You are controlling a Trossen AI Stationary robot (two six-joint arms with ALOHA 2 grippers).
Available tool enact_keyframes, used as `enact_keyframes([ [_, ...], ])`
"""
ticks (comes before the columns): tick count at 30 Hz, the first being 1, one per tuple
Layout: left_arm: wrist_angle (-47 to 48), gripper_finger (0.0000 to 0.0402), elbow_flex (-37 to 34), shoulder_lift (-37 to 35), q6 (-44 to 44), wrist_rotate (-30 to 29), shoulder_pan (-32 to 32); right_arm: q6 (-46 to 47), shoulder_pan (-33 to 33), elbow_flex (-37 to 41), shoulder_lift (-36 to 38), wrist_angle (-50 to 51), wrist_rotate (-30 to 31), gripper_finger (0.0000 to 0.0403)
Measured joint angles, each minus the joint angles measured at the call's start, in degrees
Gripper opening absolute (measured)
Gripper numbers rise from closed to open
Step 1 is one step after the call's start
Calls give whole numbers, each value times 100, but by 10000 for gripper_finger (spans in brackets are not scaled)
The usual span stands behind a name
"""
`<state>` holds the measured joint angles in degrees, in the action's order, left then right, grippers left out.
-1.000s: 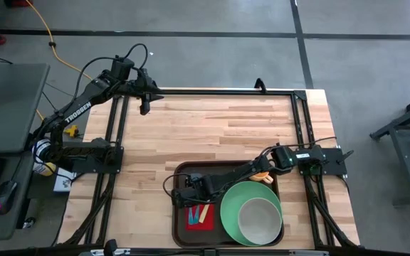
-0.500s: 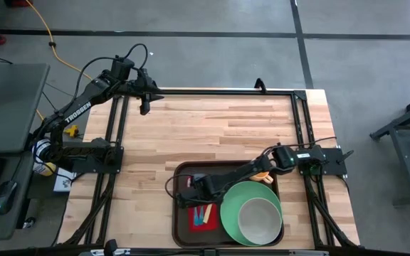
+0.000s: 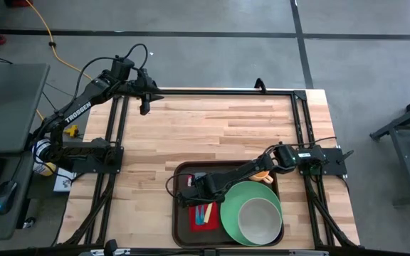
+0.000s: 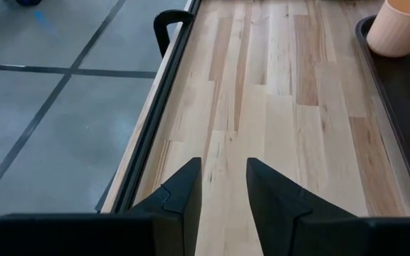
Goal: Set up tray
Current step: Put the blue spoon on the top of red cloth table napkin
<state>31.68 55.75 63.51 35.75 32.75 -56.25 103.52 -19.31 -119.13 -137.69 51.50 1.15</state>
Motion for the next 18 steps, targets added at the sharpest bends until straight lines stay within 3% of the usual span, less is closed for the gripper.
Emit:
enact_keyframes([
  [18, 22, 140, 0, 0, 0, 0, 0, -198, 2, 0, 0, -75, -94, 0],
])
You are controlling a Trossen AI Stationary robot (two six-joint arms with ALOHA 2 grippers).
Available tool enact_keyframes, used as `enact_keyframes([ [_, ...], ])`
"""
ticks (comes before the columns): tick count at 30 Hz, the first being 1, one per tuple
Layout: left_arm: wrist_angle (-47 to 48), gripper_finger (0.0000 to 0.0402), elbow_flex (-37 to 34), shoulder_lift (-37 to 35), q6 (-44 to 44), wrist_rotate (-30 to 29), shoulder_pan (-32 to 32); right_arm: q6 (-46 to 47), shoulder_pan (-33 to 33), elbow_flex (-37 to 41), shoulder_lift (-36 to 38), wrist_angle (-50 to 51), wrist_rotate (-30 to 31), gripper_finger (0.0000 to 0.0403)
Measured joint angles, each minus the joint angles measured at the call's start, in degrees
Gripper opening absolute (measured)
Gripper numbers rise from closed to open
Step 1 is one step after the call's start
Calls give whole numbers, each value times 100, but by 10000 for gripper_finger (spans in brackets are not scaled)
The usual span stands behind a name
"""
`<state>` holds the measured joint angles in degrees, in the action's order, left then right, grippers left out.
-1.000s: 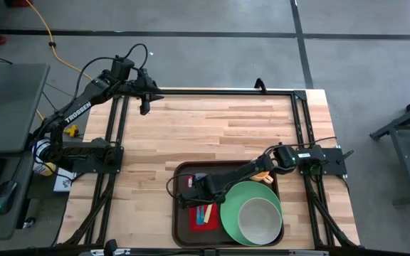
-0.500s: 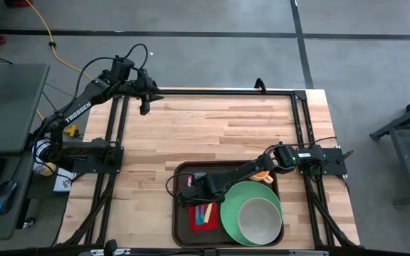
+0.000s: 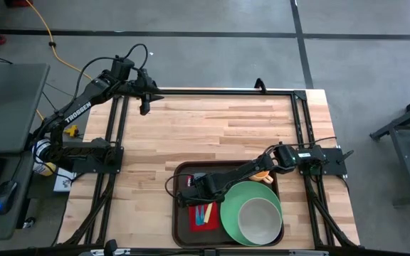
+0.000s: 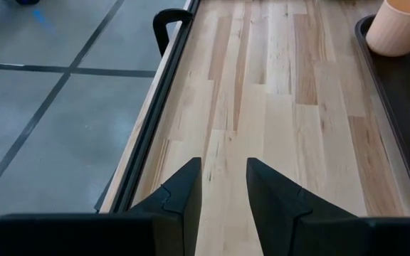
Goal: Set up tray
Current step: Put the blue spoon on the top of red cloth table napkin
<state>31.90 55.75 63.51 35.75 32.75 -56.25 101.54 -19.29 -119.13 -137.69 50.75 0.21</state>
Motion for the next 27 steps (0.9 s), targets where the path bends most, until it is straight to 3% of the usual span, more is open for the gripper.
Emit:
enact_keyframes([
  [21, -4, 140, 0, 0, 0, 0, 0, -175, 4, 2, -33, 47, 92, 1],
  [27, -4, 140, 0, 0, 2, 0, 0, -254, 4, 2, -33, 43, 226, 44],
])
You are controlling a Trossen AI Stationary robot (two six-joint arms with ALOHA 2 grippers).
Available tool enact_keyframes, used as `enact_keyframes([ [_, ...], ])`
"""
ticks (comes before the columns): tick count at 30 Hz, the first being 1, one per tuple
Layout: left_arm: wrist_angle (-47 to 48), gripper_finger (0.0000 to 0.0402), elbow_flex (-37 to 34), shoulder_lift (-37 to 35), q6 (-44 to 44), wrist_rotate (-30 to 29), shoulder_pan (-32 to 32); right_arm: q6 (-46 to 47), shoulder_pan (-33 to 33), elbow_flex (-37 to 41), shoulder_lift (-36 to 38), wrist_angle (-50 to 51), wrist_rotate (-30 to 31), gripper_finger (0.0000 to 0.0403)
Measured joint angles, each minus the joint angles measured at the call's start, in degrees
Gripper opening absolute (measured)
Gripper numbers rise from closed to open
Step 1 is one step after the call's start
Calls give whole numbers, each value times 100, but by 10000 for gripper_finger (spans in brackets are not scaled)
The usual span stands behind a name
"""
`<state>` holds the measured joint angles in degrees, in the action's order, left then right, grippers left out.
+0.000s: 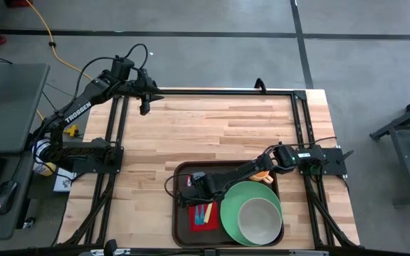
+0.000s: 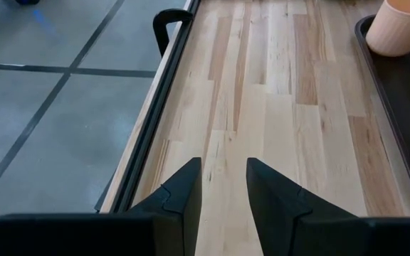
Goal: Set up tray
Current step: Put the blue spoon on the top of red cloth table napkin, then adjust the yellow knife
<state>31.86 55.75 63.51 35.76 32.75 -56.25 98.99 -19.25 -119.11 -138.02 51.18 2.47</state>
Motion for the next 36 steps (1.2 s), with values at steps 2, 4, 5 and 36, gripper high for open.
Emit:
enact_keyframes([
  [2, 0, 140, 0, 0, -1, 0, 0, -2, 0, 0, 0, -2, -11, 66],
  [4, 0, 140, 0, 0, 1, 0, 0, -2, 0, 0, 0, 0, -13, 86],
  [5, 0, 140, 0, 0, 1, 0, 0, -2, -2, 0, 0, -5, -5, 95],
  [36, 4, 140, 0, 0, 125, 15, 0, 298, -33, -6, 413, 1433, -500, 124],
])
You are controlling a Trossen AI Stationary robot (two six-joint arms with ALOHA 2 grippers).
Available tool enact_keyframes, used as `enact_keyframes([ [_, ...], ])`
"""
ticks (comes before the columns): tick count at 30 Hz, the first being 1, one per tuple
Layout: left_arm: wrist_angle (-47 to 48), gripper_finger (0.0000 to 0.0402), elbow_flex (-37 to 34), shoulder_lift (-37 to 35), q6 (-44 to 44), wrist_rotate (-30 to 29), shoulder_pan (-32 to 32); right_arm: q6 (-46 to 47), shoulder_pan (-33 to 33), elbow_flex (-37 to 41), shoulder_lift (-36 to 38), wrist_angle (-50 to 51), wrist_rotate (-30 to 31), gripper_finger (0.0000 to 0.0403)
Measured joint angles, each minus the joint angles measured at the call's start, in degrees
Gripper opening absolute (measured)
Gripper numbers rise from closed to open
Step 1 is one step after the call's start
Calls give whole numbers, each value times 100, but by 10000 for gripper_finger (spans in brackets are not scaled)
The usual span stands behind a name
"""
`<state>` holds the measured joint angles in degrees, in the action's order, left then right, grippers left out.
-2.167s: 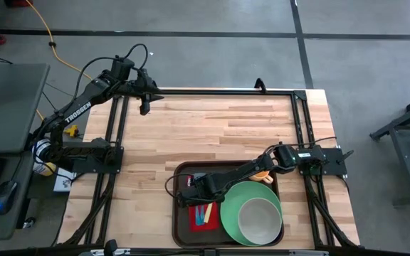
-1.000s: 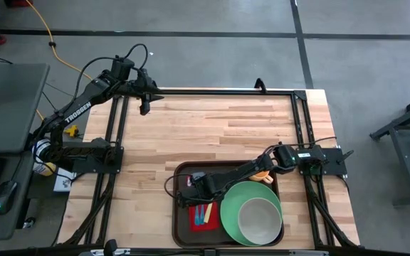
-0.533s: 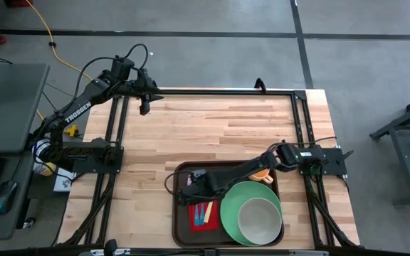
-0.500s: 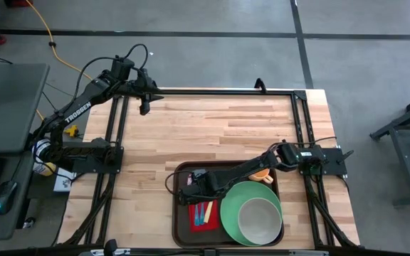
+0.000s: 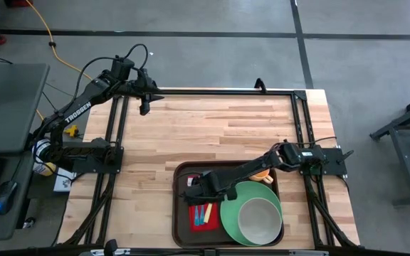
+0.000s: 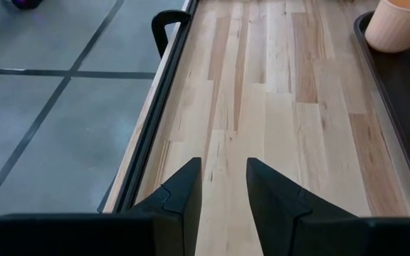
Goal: Set up tray
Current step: Adjust the yellow knife
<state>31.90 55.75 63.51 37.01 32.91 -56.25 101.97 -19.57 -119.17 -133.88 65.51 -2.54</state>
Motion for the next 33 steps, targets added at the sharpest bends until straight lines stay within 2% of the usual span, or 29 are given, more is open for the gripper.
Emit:
enact_keyframes([
  [7, 0, 140, 0, 0, 0, 7, 0, -47, -21, 2, -42, 174, -124, 124],
  [33, -7, 140, 0, -1, 0, 15, 0, -147, -74, 4, -459, -143, -295, 124],
])
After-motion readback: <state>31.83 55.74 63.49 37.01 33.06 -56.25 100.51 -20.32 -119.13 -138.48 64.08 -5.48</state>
